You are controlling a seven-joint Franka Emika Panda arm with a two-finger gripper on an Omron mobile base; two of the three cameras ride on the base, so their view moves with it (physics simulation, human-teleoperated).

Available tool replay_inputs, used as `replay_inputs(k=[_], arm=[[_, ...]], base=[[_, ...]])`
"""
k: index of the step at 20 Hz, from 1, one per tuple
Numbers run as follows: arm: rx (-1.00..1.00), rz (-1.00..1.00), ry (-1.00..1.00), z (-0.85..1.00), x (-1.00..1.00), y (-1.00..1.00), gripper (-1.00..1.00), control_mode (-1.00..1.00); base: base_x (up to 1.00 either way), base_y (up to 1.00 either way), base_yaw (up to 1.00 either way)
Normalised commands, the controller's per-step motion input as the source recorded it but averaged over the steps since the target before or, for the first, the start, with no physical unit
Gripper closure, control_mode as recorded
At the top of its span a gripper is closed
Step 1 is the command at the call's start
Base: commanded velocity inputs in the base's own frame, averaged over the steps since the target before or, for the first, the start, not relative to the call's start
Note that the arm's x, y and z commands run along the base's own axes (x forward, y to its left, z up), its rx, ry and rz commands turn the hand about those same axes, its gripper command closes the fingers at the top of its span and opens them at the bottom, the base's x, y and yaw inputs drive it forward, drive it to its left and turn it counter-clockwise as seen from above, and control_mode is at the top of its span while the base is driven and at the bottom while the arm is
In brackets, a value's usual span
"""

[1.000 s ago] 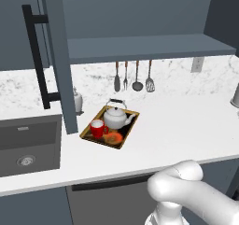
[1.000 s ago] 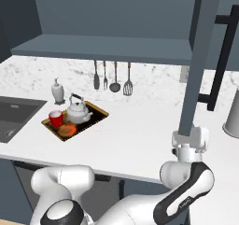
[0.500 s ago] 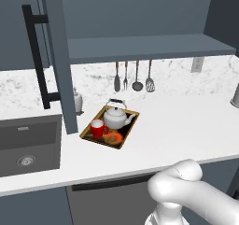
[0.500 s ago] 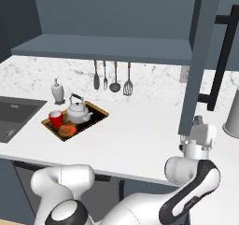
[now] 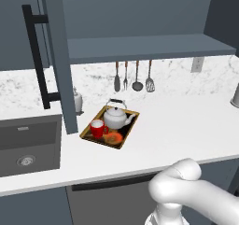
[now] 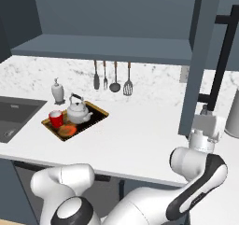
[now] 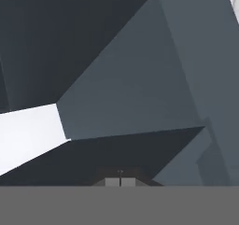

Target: Pick the kettle from the counter and place it on the tray. Then pick the mug from the cabinet and place it on the tray. Then close the cabinet doors.

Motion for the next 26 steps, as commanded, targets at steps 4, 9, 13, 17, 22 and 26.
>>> replay_inputs(k=[4, 9, 13, 17, 22, 26], arm=[[0.00, 0.00, -0.30, 0.19, -0.02, -0.05, 1.00, -1.00], [0.00, 0.00, -0.36, 0.36, -0.15, 0.00, 1.00, -1.00], [-0.01, -0.04, -0.30, 0.33, -0.38, 0.05, 1.00, -1.00], [-0.05, -0.12, -0.12, 0.31, -0.50, 0.19, 1.00, -1.00], [-0.14, -0.18, 0.00, 0.22, -0.48, 0.45, 1.00, -1.00], [-0.18, -0.22, 0.00, 0.21, -0.46, 0.59, 1.00, -1.00]], base=[[0.00, 0.00, 0.00], [0.00, 0.00, 0.00], [0.00, 0.00, 0.00], [0.00, 0.00, 0.00], [0.00, 0.00, 0.00], [0.00, 0.00, 0.00]])
